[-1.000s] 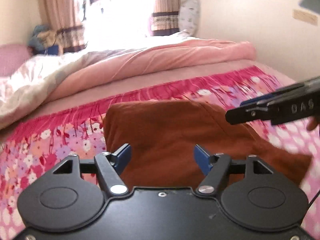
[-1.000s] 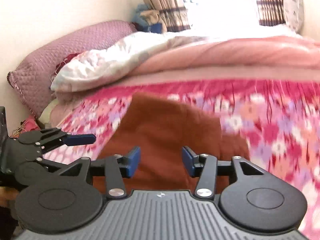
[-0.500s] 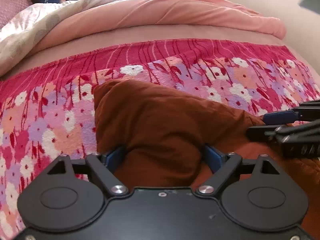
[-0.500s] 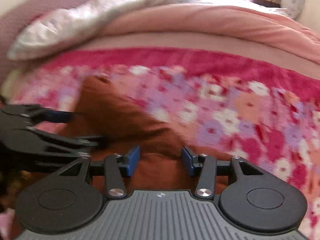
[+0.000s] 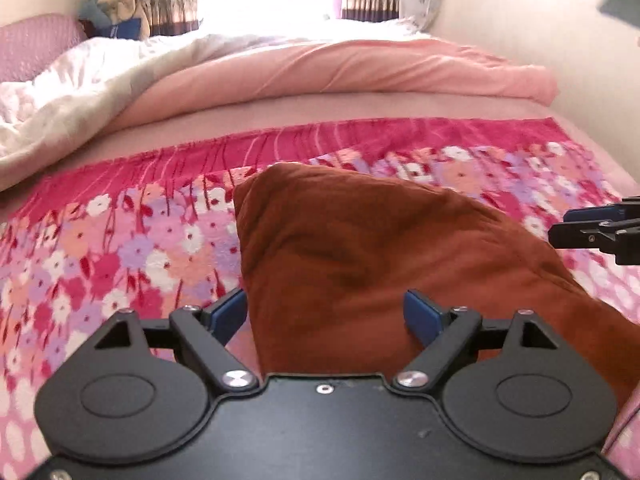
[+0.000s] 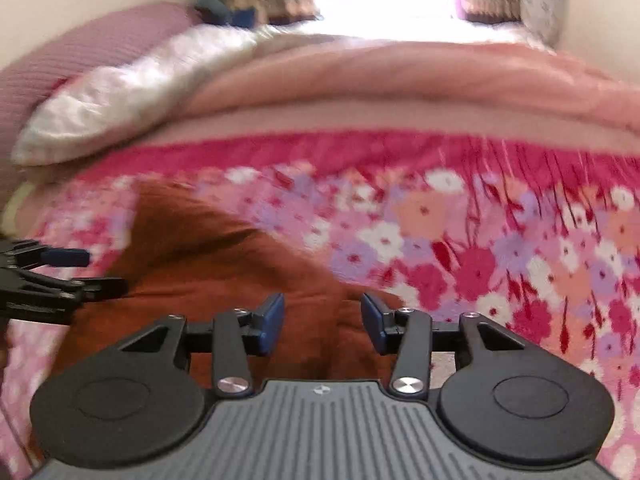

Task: Fold large clothes

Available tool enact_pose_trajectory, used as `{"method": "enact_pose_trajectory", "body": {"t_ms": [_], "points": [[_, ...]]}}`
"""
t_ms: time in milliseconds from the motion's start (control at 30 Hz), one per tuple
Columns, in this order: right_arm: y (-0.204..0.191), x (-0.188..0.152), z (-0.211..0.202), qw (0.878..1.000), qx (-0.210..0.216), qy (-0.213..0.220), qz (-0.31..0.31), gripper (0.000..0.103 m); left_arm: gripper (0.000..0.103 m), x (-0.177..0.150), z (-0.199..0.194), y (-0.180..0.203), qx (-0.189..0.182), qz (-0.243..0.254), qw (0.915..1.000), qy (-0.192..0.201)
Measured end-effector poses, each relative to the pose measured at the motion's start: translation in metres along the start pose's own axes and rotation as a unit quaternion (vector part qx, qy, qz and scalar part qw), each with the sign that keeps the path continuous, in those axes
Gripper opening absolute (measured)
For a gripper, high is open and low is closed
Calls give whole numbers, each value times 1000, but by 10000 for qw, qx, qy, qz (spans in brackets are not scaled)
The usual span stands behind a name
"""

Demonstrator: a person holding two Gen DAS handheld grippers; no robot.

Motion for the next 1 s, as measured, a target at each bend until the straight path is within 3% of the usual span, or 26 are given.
{"method": "enact_pose_trajectory", "body": {"t_ms": [100,267,367,533,733,833,1000], "points": [[-18,-13,-34,9995,272,129,-68,54,87,-17,-30,11,66,134,9998,137],[-30,-55,-55,9997,251,64,-41,54,89,-56,-43,12,179,-355,9990,194],[-22,-76,-45,10000,-24,-21,-78,58,90,-76,-32,9,186,-663,9974,190],[-5,-104,-23,9993,-50,-103,357,66,92,-90,-24,10,230,-840,9952,443],[-8,-102,-40,9978,-91,316,577,73,92,-87,-47,5,390,-1008,9919,665],[-12,-90,-70,9944,-193,790,681,74,89,-84,-72,9,571,-902,9913,772],[-32,-83,-122,9915,-185,1215,417,75,89,-87,-128,23,628,-698,9906,998]]}}
Point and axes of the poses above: each gripper's, at about its wrist camera, not at the fingertips, and z roughly the way its jaws point, y to its right, x to its top, the point moved 7 cm from there along z, roughly the way its jaws point, and after that the axes turned 13 degrees about y, right-handed, at the moved point
